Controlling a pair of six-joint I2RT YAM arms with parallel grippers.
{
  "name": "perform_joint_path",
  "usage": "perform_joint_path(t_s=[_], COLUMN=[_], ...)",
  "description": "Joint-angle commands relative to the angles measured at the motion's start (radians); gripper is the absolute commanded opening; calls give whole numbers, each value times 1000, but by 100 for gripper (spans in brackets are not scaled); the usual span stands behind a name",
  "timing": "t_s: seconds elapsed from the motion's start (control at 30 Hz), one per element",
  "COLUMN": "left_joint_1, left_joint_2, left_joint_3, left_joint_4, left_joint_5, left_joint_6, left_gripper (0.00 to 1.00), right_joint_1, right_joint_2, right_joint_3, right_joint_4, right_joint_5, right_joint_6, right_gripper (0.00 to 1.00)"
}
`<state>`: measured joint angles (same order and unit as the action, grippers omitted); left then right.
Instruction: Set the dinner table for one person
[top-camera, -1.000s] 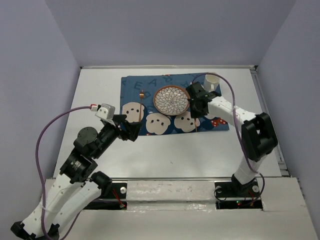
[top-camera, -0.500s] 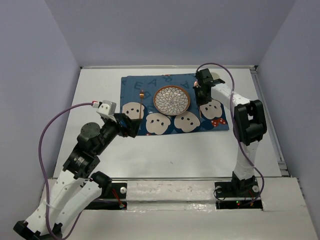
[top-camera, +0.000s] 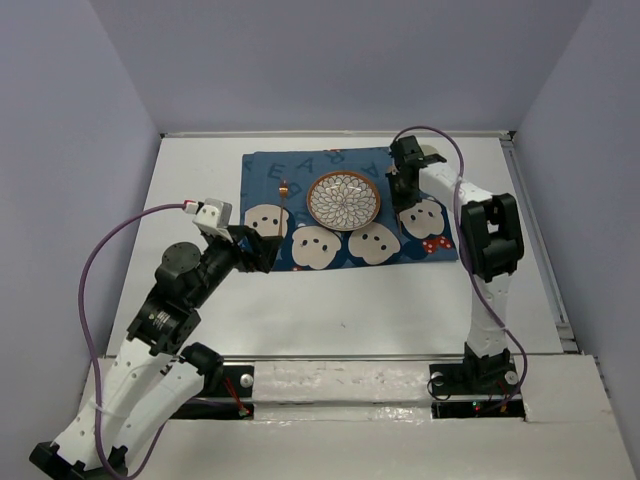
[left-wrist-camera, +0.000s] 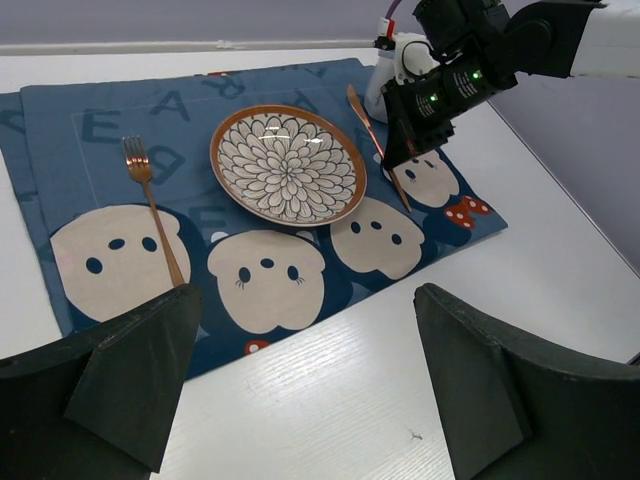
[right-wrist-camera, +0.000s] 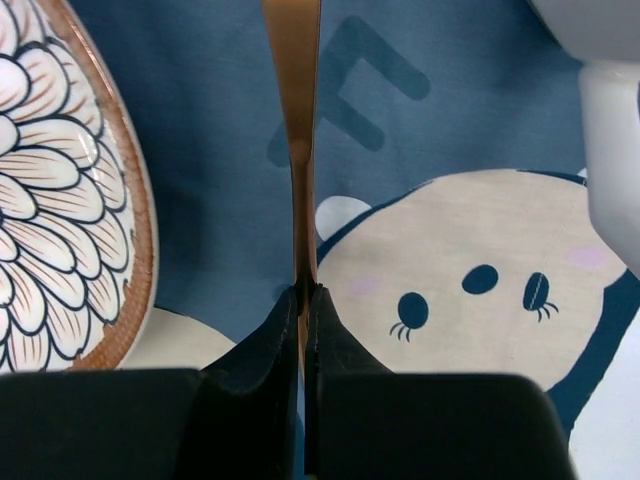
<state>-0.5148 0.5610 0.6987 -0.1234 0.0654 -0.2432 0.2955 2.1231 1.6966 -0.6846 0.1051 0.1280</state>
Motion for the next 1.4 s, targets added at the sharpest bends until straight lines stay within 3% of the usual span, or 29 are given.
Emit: perform_joint_path(t_s=[0.0, 0.1, 0.4, 0.6, 0.63, 0.7, 0.9, 1.0, 1.03, 1.23, 1.27, 1.3, 1.37], left_joint_1=[7, 7, 7, 10, 12, 15, 45, 64, 76, 102, 107, 108, 114], left_joint_2=[7, 8, 16, 16, 16, 19, 4, -12, -36, -85, -96, -101, -111], left_joint_3=[1, -1, -2, -2, -2, -1, 1, -1, -1, -4, -8, -11, -15], left_joint_4=[48, 50, 54, 54, 53, 53, 54, 56, 57, 79, 85, 93, 97], left_joint_5=[19, 22, 30, 27, 25, 21, -27, -55, -91, -107, -105, -99, -95], left_joint_6=[12, 12, 13, 12, 12, 13, 19, 19, 19, 24, 25, 27, 27], left_gripper=[99, 99, 99, 99, 99, 99, 99, 99, 99, 99, 99, 99, 99], right_joint_1=[-15, -25, -25, -25, -25, -25, -4, 17, 28, 37, 37, 37, 37], right_joint_2=[-2, 23, 47, -12, -52, -95, -328, -455, -647, -900, -934, -998, -1066], right_joint_3=[57, 64, 80, 55, 43, 12, -98, -242, -402, -576, -600, -635, -667], right_joint_4=[-38, -41, -36, -24, -6, 8, 97, 212, 346, 430, 433, 438, 438], right_joint_5=[7, 13, 42, 33, 21, 1, -126, -211, -291, -410, -410, -413, -418], right_joint_6=[16, 30, 50, 68, 73, 75, 105, 150, 189, 252, 254, 254, 248], right_gripper=[0, 0, 14, 42, 50, 53, 58, 59, 61, 65, 88, 99, 100])
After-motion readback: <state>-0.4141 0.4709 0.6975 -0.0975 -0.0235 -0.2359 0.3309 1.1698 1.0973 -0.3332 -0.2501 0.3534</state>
